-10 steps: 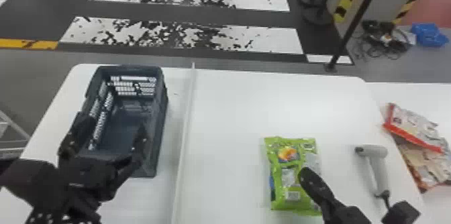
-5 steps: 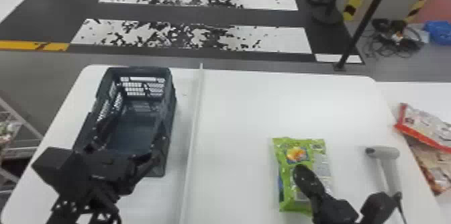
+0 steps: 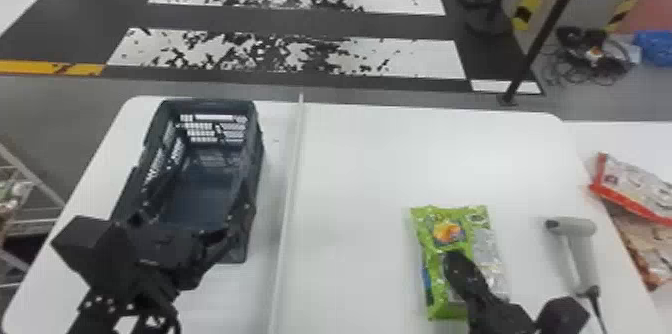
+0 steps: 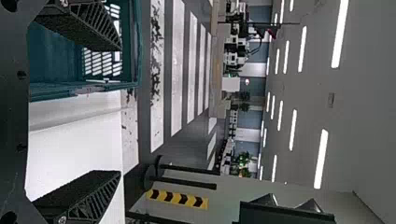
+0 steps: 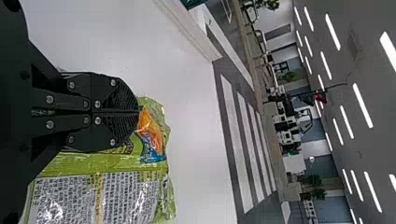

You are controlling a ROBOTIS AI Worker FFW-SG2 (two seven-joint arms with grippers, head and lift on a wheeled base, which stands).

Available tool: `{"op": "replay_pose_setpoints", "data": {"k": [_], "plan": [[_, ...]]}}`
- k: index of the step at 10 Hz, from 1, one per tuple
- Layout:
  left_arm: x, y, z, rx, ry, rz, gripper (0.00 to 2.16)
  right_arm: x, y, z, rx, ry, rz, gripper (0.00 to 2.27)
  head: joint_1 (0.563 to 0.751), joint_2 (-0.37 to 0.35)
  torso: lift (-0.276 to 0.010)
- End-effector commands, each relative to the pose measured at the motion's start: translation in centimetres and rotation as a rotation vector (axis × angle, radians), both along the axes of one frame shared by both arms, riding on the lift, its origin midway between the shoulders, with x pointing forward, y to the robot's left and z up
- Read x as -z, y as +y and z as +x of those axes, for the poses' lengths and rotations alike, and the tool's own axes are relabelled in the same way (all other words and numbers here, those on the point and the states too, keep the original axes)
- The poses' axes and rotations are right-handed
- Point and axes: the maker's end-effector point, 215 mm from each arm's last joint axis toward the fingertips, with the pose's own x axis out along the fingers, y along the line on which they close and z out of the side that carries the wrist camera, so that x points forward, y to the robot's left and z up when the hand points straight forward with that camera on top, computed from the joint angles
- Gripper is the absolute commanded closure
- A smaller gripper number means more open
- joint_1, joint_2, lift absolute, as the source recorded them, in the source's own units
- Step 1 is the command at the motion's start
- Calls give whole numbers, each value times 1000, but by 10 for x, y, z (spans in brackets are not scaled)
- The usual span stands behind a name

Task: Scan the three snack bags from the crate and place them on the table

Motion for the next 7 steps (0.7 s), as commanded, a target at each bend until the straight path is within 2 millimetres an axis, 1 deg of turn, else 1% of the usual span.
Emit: {"op": "replay_pose_setpoints", "data": {"k": [1,3,4,6,7], "plan": [[0,-5,0,7,-1,-6,53,3,-10,-1,13,-1,-12,2162,695,-47,-37],[0,-10,0,14,0,-10,53,9,-29,3,43,6,-28,2162,695,-76,-37],[1,-11,-1,17,2,-11,53,15,-43,7,65,15,-38,2162,695,-97,-37],[3,-11,-3,18,8,-10,49,14,-58,15,96,11,-39,2162,695,-138,-37],[3,-11,-3,19,8,-8,49,16,-61,16,105,14,-39,2162,695,-147,-37]]}}
